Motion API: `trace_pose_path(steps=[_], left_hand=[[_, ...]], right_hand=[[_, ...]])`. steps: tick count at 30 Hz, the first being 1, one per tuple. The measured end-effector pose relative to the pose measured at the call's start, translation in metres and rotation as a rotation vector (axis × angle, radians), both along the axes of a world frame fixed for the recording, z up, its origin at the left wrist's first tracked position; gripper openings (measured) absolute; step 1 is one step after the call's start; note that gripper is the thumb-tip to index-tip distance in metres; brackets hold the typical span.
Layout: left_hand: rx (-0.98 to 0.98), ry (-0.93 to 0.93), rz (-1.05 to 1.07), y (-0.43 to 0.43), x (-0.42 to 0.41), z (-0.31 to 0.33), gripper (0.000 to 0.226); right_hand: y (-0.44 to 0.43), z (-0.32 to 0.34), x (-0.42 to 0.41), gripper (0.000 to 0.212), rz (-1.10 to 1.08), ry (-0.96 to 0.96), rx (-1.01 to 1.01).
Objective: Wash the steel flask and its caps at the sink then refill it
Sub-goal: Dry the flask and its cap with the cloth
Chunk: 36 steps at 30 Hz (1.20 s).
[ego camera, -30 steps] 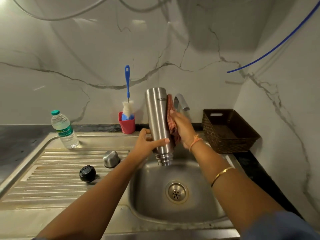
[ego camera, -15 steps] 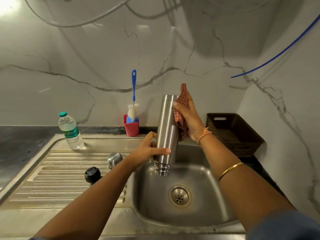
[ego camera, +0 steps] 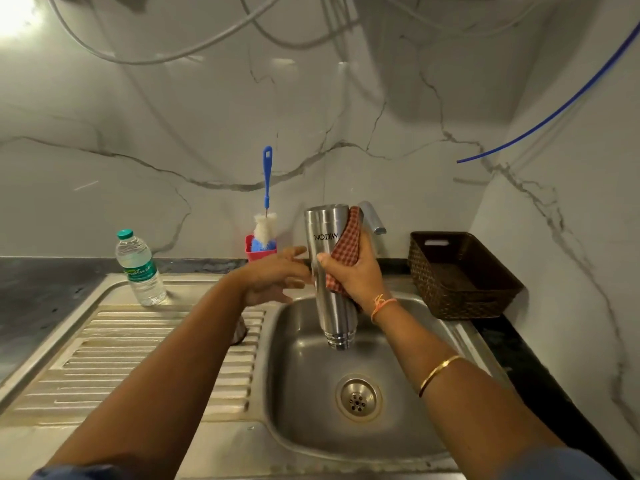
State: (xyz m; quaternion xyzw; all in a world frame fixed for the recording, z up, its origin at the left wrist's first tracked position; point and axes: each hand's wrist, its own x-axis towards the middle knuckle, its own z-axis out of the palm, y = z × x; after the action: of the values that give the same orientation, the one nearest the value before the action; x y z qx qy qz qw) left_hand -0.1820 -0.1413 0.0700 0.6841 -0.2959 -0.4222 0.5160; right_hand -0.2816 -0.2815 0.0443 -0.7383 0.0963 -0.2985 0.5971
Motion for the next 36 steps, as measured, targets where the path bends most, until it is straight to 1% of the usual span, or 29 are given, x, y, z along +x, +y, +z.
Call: trace_pose_path(steps=[1, 3, 6, 7, 8, 9, 11, 12, 14, 16, 17, 18, 19, 21, 23, 24, 26, 28, 29, 30, 31, 32, 33, 34, 36], left_hand=[[-0.045, 0.023, 0.048, -0.001, 0.003, 0.003, 0.11], [-0.139, -0.013, 0.162, -0.009, 0.0, 0.009, 0.105], [-0.203, -0.205, 0.359, -0.024, -0.012, 0.013, 0.082], [-0.22, -0.232, 0.409, -0.026, -0.014, 0.012, 0.072], [-0.235, -0.233, 0.433, -0.026, -0.015, 0.012, 0.064], [-0.239, -0.218, 0.432, -0.024, -0.014, 0.012, 0.061], [-0.244, -0.18, 0.378, -0.017, -0.013, 0.013, 0.066], [-0.26, -0.167, 0.343, -0.015, -0.012, 0.014, 0.069], [-0.308, -0.152, 0.311, -0.012, -0.012, 0.015, 0.068], [-0.369, -0.141, 0.332, -0.01, -0.013, 0.018, 0.062], [-0.391, -0.133, 0.352, -0.01, -0.013, 0.02, 0.061], [-0.409, -0.131, 0.37, -0.009, -0.012, 0.021, 0.061], [-0.425, -0.129, 0.391, -0.008, -0.01, 0.021, 0.061], [-0.451, -0.078, 0.465, -0.005, -0.005, 0.019, 0.056], [-0.461, -0.02, 0.524, -0.003, 0.0, 0.015, 0.049], [-0.442, -0.025, 0.526, -0.003, 0.001, 0.012, 0.047], [-0.371, -0.098, 0.5, -0.005, 0.002, 0.005, 0.051], [-0.309, -0.194, 0.458, -0.008, 0.002, -0.003, 0.054], [-0.297, -0.212, 0.445, -0.009, 0.002, -0.005, 0.054], [-0.301, -0.216, 0.44, -0.01, 0.002, -0.006, 0.052], [-0.318, -0.213, 0.438, -0.01, 0.002, -0.006, 0.049], [-0.34, -0.204, 0.438, -0.01, 0.003, -0.006, 0.047], [-0.364, -0.184, 0.447, -0.01, 0.003, -0.004, 0.047], [-0.39, -0.159, 0.462, -0.009, 0.004, -0.003, 0.049], [-0.433, -0.1, 0.5, -0.007, 0.006, -0.002, 0.052]], right_hand=[[0.001, -0.004, 0.0, 0.078, -0.01, 0.004, 0.008], [0.004, -0.009, 0.0, 0.079, -0.014, 0.01, 0.008], [0.011, -0.013, 0.002, 0.085, -0.039, 0.049, -0.099], [0.013, -0.013, 0.003, 0.087, -0.058, 0.051, -0.147], [0.013, -0.011, 0.003, 0.088, -0.063, 0.037, -0.2], [0.011, -0.009, 0.003, 0.09, -0.049, 0.02, -0.253], [0.004, 0.0, 0.002, 0.09, 0.029, 0.011, -0.324], [0.001, 0.007, 0.0, 0.089, 0.085, 0.022, -0.304], [-0.004, 0.02, -0.004, 0.081, 0.203, 0.04, -0.141], [-0.008, 0.026, -0.007, 0.062, 0.282, 0.074, 0.03], [-0.008, 0.024, -0.009, 0.049, 0.31, 0.11, 0.065], [-0.007, 0.019, -0.012, 0.041, 0.326, 0.163, 0.065], [-0.006, 0.011, -0.015, 0.04, 0.338, 0.225, 0.044], [-0.005, -0.006, -0.02, 0.053, 0.34, 0.306, -0.01], [-0.002, -0.014, -0.021, 0.064, 0.321, 0.315, -0.072], [0.0, -0.011, -0.019, 0.064, 0.32, 0.307, -0.108], [0.005, 0.004, -0.014, 0.051, 0.326, 0.271, -0.137], [0.009, 0.024, -0.005, 0.036, 0.325, 0.225, -0.11], [0.009, 0.031, -0.001, 0.041, 0.326, 0.207, -0.075], [0.007, 0.035, 0.004, 0.058, 0.325, 0.201, -0.028], [0.005, 0.034, 0.007, 0.069, 0.326, 0.217, 0.026], [0.003, 0.031, 0.006, 0.068, 0.319, 0.236, 0.06], [0.002, 0.026, 0.005, 0.061, 0.31, 0.249, 0.069], [0.003, 0.018, 0.001, 0.054, 0.291, 0.26, 0.036], [0.004, -0.001, -0.008, 0.05, 0.232, 0.257, -0.034]])
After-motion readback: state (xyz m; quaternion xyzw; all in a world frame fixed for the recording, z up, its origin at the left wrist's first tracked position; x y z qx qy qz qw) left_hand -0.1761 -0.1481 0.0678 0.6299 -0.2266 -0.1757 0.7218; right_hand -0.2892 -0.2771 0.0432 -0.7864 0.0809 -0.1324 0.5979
